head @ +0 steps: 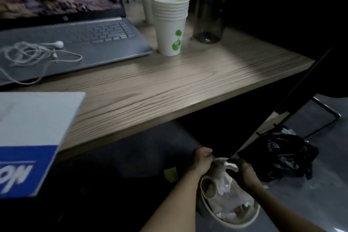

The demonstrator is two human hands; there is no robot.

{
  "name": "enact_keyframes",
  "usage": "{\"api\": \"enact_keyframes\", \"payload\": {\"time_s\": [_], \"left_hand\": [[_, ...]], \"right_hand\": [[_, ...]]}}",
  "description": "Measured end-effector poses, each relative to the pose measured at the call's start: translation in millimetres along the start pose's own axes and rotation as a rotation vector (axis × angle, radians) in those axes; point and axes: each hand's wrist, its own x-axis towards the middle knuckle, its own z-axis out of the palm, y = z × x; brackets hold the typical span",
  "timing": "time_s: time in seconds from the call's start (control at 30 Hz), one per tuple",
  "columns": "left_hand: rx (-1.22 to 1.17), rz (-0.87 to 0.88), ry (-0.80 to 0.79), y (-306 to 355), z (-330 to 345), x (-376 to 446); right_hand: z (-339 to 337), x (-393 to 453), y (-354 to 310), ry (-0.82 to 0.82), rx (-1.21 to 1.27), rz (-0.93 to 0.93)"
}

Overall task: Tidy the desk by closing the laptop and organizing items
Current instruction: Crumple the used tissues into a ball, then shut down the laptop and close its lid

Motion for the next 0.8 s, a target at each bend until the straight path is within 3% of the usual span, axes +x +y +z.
{"api": "enact_keyframes", "payload": {"time_s": [0.17,0.57,0.8], "left_hand": [[0.055,0.109,0.040,14.8,-23.9,-30.7],[0.070,0.617,0.193,100.1,-133.8,-182.6],[0.090,0.741,0.272,159.2,-197.5,-246.5]], "right_hand": [[-18.4,-18.5,-32.7,0.085,0.193,-0.059],[-123.9,-76.7,-181.5,0.337,0.542,-0.435],[-177.3,-104.1,-270.8,0.345,0.553,-0.674]]}}
